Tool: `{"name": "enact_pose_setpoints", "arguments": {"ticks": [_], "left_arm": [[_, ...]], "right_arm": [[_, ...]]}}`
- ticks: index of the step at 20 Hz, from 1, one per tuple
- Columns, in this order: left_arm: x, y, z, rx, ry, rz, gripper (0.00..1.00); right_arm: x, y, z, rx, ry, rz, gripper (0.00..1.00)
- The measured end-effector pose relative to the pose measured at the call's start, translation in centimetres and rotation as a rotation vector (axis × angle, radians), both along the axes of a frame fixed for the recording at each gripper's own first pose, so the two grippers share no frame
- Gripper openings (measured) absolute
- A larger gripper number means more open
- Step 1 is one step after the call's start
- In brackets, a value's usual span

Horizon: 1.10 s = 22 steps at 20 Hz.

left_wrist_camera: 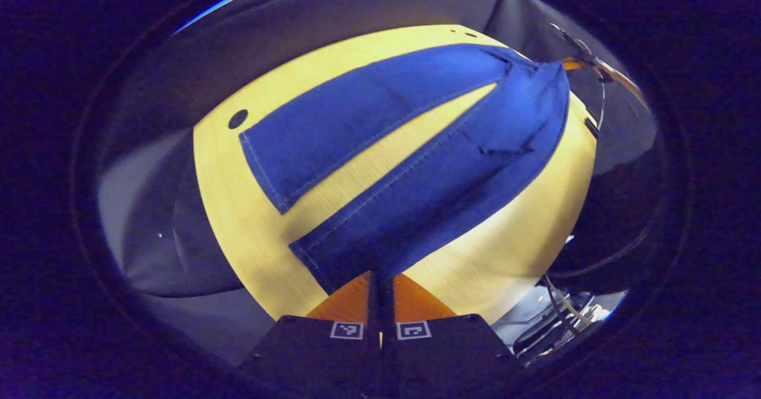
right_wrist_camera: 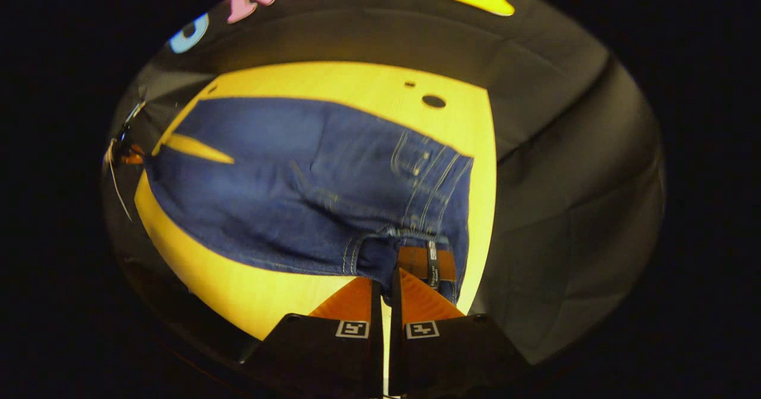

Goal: Grasp the waist and the cuffs of the jeans and fold them to make the two legs overlap; first hold the waist and fold one-third of the jeans toward the cuffs, then hold the cuffs and fold the remaining one-third in the same direction to finish folding.

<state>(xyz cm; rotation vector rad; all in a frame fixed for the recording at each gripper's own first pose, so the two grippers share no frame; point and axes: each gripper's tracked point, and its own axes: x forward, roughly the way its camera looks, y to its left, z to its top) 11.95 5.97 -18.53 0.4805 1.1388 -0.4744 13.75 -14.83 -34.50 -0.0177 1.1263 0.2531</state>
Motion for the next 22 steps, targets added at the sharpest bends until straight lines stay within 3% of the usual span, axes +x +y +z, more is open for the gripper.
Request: {"name": "enact_pose_setpoints", "arguments": {"ticks": [3,7,11,13,17,19,20,21,22], "left_arm": [[4.8,-1.9,3.2,-0.075,-0.089,0.109,0.06],[12.5,-2.5,5.0,-0.142,-0.194,0.234,0.06],[19.3,-2.0,4.5,-0.253,-0.238,0.43,0.06],[22.2,-1.7,2.4,-0.291,-0.214,0.512,0.06],[24.2,-1.8,0.0,-0.251,-0.223,0.622,0.06],[25.3,-1.8,0.2,-0.242,-0.274,0.631,0.08],[25.4,-1.2,0.6,-0.216,-0.308,0.616,0.13],[25.8,-0.7,1.4,-0.185,-0.345,0.599,0.21],[26.0,0.1,1.9,-0.156,-0.378,0.586,0.48]], "right_arm": [[3.9,-0.1,1.5,-0.035,-0.064,-0.015,0.07],[10.8,-0.4,1.0,-0.036,-0.148,-0.131,0.07],[16.7,-1.6,-1.8,-0.008,-0.161,-0.292,0.08],[19.2,-1.8,-4.8,-0.016,-0.14,-0.315,0.07],[21.7,-0.1,-10.0,-0.057,-0.106,-0.318,0.07],[21.9,-0.1,-10.8,-0.072,-0.111,-0.323,0.08],[22.7,0.0,-10.9,-0.048,-0.128,-0.338,0.1],[22.9,0.1,-10.4,-0.021,-0.133,-0.355,0.19],[23.1,0.5,-9.8,0.029,-0.139,-0.376,0.27]]}}
